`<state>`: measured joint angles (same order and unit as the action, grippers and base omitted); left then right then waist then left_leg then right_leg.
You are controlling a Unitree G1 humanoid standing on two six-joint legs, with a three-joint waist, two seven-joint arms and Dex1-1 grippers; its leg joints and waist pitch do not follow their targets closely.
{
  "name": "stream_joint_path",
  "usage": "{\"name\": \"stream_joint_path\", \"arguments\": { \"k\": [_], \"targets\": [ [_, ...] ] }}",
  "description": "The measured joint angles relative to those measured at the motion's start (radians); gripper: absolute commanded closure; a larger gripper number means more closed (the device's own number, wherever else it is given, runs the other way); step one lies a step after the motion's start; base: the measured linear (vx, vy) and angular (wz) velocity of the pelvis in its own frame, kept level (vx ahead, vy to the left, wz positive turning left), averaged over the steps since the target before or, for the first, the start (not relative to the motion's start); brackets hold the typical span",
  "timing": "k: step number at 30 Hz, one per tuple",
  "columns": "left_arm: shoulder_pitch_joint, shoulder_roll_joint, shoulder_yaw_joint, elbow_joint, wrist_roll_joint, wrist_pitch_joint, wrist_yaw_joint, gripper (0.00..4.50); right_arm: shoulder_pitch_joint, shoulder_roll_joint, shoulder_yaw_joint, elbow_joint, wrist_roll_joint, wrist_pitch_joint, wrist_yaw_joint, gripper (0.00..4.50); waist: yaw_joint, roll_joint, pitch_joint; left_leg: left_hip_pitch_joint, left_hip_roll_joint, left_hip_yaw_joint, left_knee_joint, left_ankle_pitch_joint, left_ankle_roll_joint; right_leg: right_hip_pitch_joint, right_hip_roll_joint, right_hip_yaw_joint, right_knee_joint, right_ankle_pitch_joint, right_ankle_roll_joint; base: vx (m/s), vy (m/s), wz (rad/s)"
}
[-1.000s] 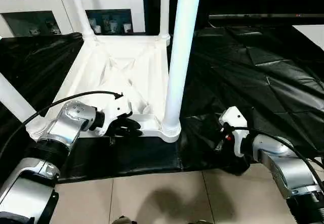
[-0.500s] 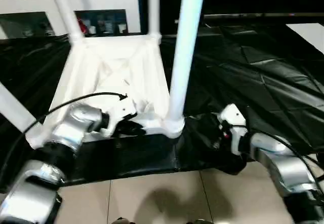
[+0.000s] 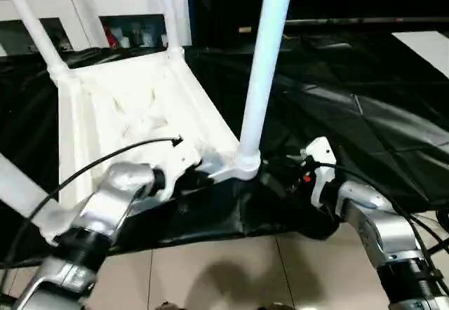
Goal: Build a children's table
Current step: Rotate leg to tighten
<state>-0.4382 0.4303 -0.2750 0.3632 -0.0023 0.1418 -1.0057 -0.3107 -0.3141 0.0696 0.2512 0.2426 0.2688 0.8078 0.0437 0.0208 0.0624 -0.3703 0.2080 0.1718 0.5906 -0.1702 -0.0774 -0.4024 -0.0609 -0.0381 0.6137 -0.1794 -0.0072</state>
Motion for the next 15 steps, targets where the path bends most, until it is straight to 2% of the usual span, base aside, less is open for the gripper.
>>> {"name": "stream_joint_path", "arguments": {
  "k": [3,9,15],
  "targets": [
    [-0.005,0.002,-0.006,0.006,0.003,-0.01,-0.015,4.5,-0.017,-0.01,0.0,0.017,-0.002,-0.018,0.019,3.22,0.01,-0.005,-0.001,0.0,0.0,0.002,0.0,0.0,0.0,0.0,-0.001,0.001,0.001,0.0,0.0,0.0,0.0,0.0],
    [-0.063,-0.002,-0.015,0.083,0.009,-0.019,-0.062,4.5,-0.049,-0.025,0.016,0.065,-0.002,-0.038,0.087,2.78,0.012,-0.014,-0.004,0.0,0.0,0.001,0.0,0.0,0.0,0.0,-0.001,0.0,0.002,0.0,0.001,0.0,0.0,0.0],
    [-0.089,-0.007,-0.005,0.127,-0.003,-0.011,-0.105,4.5,-0.073,-0.027,0.04,0.093,-0.005,-0.052,0.141,2.27,0.015,-0.015,-0.004,0.0,0.0,0.001,0.001,0.0,0.0,0.0,-0.001,0.0,0.002,-0.001,0.003,0.0,0.0,0.0]
  ]
}}
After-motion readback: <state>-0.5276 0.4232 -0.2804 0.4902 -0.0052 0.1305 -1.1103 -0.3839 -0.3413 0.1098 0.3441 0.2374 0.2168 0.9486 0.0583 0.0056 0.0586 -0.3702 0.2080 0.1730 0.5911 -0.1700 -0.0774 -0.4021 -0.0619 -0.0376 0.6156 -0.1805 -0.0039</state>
